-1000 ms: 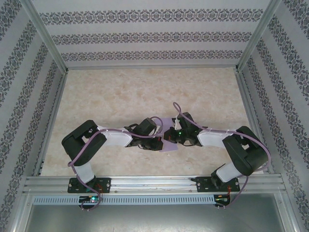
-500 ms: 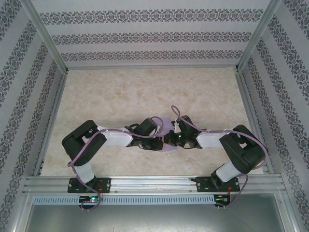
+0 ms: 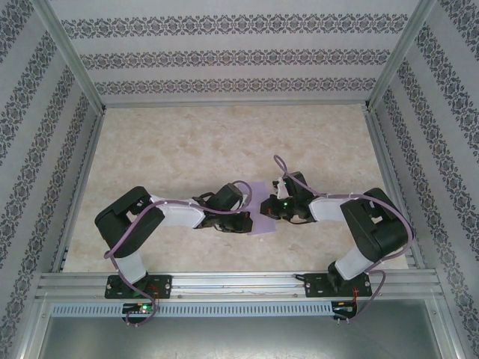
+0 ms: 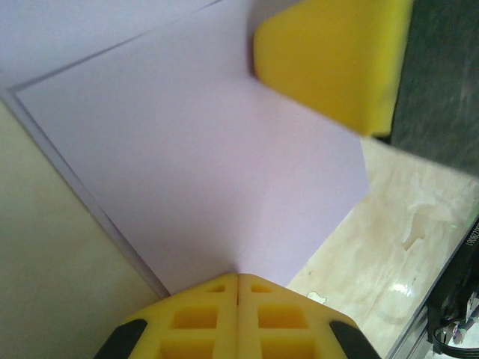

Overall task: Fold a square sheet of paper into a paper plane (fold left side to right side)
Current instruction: Fold the triangle a second time at the center of the table.

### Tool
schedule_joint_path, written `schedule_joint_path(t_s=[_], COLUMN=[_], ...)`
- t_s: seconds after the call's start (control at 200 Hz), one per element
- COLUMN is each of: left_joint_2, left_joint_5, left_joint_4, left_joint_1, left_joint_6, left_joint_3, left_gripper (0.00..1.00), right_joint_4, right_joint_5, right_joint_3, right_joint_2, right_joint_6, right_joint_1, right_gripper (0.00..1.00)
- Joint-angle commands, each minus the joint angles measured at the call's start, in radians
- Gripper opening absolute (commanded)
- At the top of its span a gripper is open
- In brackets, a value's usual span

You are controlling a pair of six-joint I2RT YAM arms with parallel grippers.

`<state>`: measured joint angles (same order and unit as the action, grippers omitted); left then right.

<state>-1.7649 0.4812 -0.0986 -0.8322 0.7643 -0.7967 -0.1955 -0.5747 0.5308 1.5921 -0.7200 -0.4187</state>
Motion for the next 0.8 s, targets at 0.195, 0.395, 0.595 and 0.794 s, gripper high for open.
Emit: schedule_joint_path(t_s=[0.195, 0.395, 0.595, 0.794], left_joint_2=[-0.025, -0.021, -0.023, -0.027], left_joint_5=[-0.102, -0.096, -0.096, -0.092], left_joint_4=[0.150, 0.136, 0.137, 0.137], left_joint_1=[-0.010, -0.012, -0.012, -0.012], left_joint_6=[0.003, 0.005, 0.000, -0.005], left_joint_3=[0.069, 0.058, 0.042, 0.027], left_gripper=[0.00, 0.00, 0.00, 0.00], right_joint_4=[0.036, 0.094, 0.124, 0.038], right_joint_5=[0.035, 0.004, -0.012, -0.007], right_joint_3=[0.040, 0.084, 0.047, -0.032], right_joint_2=[0.063, -0.005, -0.141, -0.171], right_joint_6=[0.085, 0.099, 0.062, -0.030], right_joint_1=[0.125, 0.158, 0.149, 0.043], right_gripper=[0.00, 0.00, 0.00, 0.00])
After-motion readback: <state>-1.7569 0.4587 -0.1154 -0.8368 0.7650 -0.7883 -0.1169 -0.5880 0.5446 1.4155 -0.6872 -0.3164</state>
